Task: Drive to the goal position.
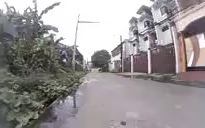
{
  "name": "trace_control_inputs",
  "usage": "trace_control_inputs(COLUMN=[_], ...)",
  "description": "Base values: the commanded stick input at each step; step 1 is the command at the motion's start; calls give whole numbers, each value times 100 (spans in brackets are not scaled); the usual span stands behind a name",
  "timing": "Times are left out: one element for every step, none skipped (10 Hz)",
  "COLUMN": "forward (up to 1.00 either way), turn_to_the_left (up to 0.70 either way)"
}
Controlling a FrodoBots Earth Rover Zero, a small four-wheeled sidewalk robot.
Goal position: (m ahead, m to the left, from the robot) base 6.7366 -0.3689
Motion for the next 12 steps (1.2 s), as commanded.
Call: trace_control_inputs(forward=[100, 100, 100, 100, 100, 100, 100, 100, 100, 100, 100, 100], turn_to_the_left=[0, 0, 0, 0, 0, 0, 0, 0, 3, 3, 3, 3])
